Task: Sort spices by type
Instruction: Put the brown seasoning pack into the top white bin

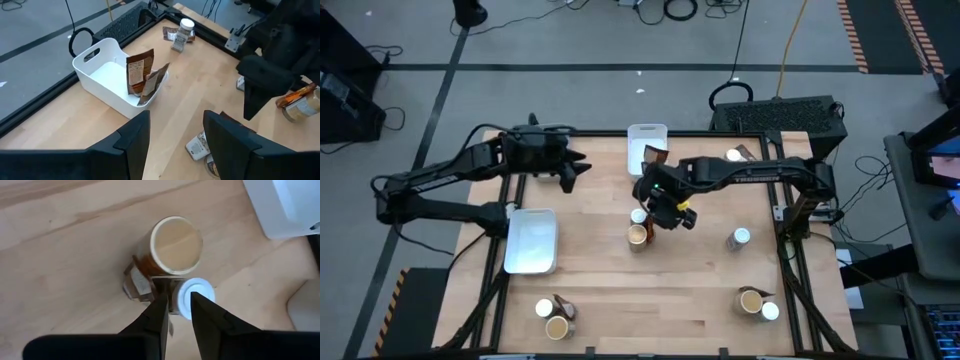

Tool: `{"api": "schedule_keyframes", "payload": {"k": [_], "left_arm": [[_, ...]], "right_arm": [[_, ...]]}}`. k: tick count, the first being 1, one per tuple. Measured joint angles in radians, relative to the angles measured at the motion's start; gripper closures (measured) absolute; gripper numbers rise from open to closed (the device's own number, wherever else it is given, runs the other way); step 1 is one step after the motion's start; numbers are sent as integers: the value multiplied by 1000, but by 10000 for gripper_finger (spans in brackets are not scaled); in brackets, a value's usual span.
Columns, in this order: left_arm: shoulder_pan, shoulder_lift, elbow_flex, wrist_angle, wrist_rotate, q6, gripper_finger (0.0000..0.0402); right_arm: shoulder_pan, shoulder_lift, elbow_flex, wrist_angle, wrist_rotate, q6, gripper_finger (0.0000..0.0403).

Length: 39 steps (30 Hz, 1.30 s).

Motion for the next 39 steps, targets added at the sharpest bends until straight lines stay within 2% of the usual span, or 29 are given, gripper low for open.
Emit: {"api": "schedule_keyframes", "payload": {"k": [11, 17, 29, 34, 39], "left_arm": [[0, 34, 0, -1, 41, 25, 212], [-1, 34, 0, -3, 60, 37, 212], [-7, 34, -10, 3, 61, 57, 212], [-7, 34, -29, 2, 61, 52, 212], [-7, 34, -40, 2, 61, 50, 212]], "right_arm": [[6, 58, 1, -16, 7, -35, 351], [20, 61, 0, -11, 52, -94, 351], [20, 61, -128, 131, 69, -141, 351], [20, 61, -149, 216, 77, -140, 351], [19, 60, -168, 230, 72, -131, 351]]}}
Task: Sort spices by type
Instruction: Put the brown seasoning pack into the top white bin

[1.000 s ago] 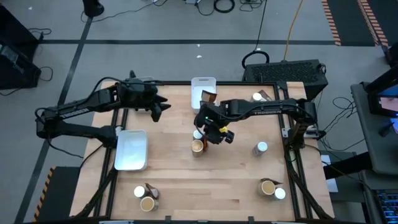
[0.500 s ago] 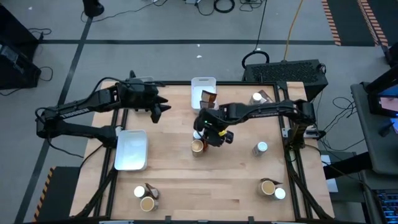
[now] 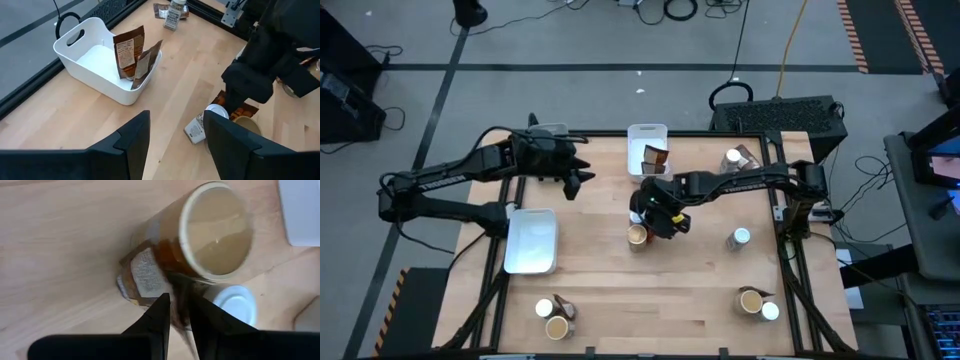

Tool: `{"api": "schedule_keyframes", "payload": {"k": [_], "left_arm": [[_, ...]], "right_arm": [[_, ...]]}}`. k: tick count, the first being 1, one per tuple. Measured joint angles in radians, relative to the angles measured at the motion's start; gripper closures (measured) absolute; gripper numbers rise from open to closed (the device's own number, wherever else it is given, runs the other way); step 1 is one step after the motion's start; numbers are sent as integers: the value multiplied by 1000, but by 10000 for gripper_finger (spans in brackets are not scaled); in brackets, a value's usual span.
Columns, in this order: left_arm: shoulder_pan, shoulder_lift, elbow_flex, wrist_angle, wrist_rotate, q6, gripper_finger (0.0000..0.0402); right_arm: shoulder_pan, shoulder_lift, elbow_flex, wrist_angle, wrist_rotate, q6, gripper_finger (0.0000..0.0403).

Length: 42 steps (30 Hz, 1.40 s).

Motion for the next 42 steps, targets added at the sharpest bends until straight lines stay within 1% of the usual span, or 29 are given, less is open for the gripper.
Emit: {"api": "schedule_keyframes", "payload": {"k": [4, 11, 19, 23, 26, 36, 39, 42], "left_arm": [[0, 0, -7, -2, 1, -18, 212], [0, 0, -7, 16, 2, -18, 212], [0, 0, -7, 31, 11, -19, 212], [0, 0, -7, 30, 11, -19, 212], [0, 0, -7, 30, 11, -19, 212], [0, 0, -7, 29, 12, -19, 212], [0, 0, -7, 28, 12, -19, 212], [0, 0, -7, 28, 12, -19, 212]], "right_arm": [[0, 0, -29, -7, -8, 51, 351], [0, 0, -74, -7, -27, 84, 351], [2, 0, -113, 24, -56, 183, 351], [2, 0, -116, 23, -72, 269, 352], [2, 0, -116, 24, -107, 329, 358], [-8, -2, -134, 40, -112, 475, 396], [-20, -3, -159, 53, -121, 542, 399], [-38, -4, -173, 52, -155, 609, 400]]}}
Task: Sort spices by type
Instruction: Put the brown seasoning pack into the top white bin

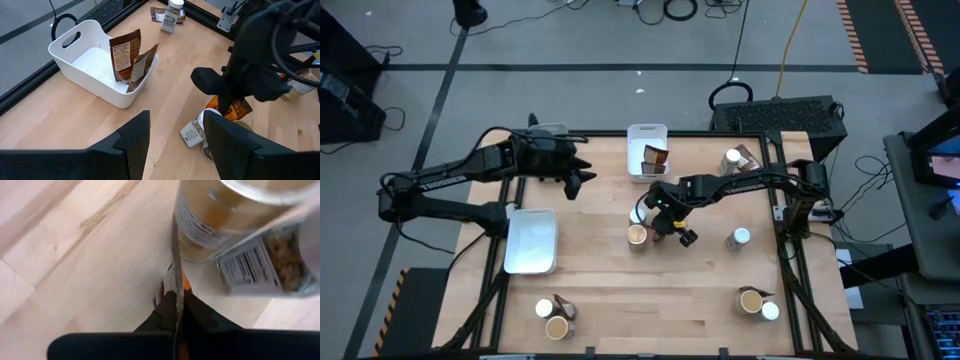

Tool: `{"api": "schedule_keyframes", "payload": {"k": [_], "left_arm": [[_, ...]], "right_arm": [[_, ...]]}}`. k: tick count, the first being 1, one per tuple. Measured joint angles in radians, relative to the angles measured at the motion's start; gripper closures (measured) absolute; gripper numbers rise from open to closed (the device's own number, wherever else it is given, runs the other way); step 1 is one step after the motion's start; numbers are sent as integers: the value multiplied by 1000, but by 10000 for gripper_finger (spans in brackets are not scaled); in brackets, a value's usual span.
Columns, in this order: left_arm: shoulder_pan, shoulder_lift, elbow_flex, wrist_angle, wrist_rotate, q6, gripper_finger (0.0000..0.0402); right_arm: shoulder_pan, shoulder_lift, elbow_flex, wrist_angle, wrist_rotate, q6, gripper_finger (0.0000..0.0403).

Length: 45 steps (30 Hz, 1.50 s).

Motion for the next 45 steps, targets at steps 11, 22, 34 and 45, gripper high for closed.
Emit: {"api": "schedule_keyframes", "payload": {"k": [11, 22, 34, 45], "left_arm": [[0, 0, 0, -6, 0, 1, 212], [1, 0, 0, -7, 0, 21, 212], [1, 0, 0, 2, 0, 30, 212], [1, 0, 0, 17, 0, 20, 212]], "right_arm": [[-71, -48, -7, -27, 11, 118, 402], [-162, -242, -1, -33, 12, 243, 403], [-345, -315, 129, 203, 111, 437, 403], [-503, -102, 153, 320, 161, 573, 402]]}}
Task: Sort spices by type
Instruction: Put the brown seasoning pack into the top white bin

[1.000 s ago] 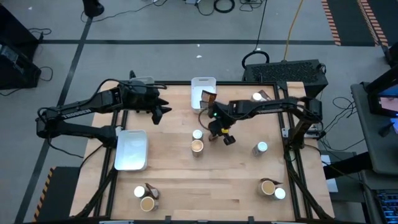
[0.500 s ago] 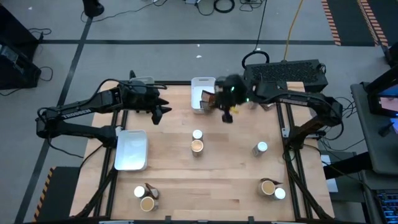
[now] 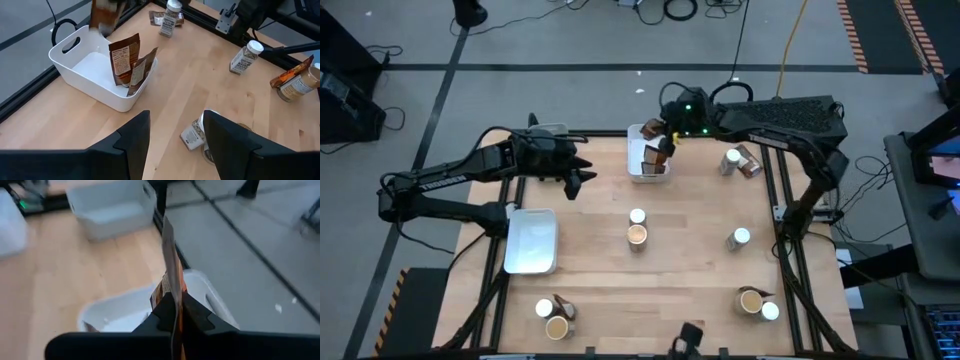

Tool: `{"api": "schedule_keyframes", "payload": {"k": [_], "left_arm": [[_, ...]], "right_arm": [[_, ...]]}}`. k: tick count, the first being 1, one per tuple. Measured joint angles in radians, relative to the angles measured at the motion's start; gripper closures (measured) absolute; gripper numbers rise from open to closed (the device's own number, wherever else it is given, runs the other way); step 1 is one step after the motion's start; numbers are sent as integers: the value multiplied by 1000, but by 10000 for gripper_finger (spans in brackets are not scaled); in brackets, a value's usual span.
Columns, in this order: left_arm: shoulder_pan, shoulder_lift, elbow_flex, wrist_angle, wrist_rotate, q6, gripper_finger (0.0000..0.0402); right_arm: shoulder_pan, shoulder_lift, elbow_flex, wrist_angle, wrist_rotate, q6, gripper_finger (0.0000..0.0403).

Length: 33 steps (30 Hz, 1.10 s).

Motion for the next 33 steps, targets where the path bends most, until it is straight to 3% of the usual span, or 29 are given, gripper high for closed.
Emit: {"api": "schedule_keyframes", "payload": {"k": [7, 16, 33], "left_arm": [[0, 0, 0, 0, 0, -1, 212], [0, 0, 0, 8, -5, -1, 212], [0, 0, 0, 17, -13, 1, 212]], "right_arm": [[-2, 90, 0, 31, 98, 68, 402], [13, 141, 0, -37, 95, 125, 402], [50, 162, 0, -122, 78, 74, 402]]}}
